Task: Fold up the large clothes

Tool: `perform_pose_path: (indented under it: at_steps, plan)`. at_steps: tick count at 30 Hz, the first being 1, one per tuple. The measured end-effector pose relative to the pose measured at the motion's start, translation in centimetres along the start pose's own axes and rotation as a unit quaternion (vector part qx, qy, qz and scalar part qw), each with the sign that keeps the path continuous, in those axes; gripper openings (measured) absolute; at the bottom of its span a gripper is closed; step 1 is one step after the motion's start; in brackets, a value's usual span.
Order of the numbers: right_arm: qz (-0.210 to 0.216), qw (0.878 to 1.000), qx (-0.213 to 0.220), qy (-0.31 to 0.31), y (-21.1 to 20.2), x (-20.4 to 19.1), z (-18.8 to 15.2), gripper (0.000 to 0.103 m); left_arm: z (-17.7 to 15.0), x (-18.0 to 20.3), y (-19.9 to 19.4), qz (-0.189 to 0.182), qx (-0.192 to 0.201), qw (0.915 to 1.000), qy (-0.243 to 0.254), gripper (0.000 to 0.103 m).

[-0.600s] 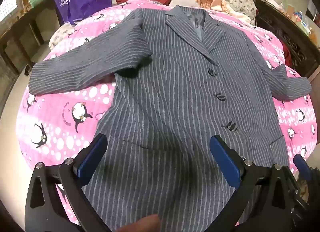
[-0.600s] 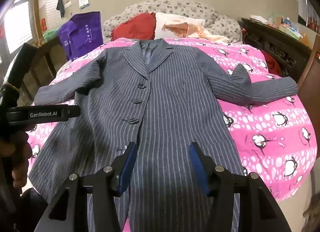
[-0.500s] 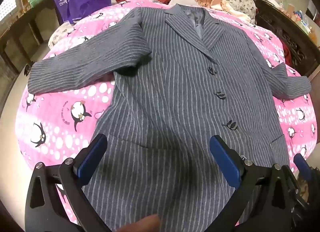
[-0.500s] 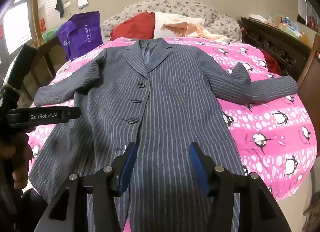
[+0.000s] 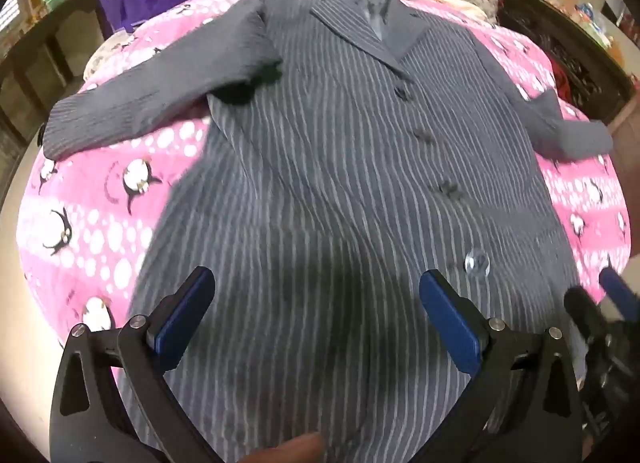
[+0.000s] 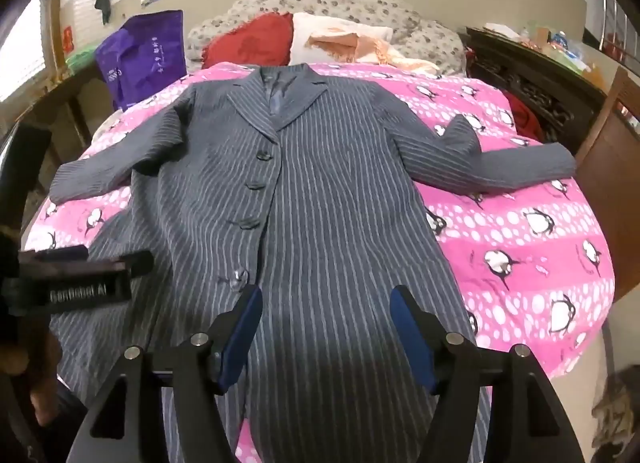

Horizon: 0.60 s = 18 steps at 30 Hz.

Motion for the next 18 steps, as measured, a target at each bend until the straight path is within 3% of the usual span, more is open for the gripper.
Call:
perform_pose_path:
  at_steps: [6, 18]
  plan:
    - [-0.035, 0.999, 0.014, -0.013, -1.6, -0.6, -0.8, 0.07, -1.0, 0.2, -1.8, -0.007, 0.021, 0.9998, 0.006, 0.102]
    - [-0.048, 0.998, 0.043, 0.025, -6.4, 0.2, -1.1, 0.076, -1.0, 0.3, -8.4, -0.02, 0.09, 0.9958, 0.0, 0.102]
Point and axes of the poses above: each gripper's, at about its wrist camera, not at the fingertips, and y roughly the way its jaws point, x to its right, z to its top, the point moved 9 cm from there along y, roughly the way its jaws point, and after that the axes turned 2 degrees about -y, right-handed, at the moved point
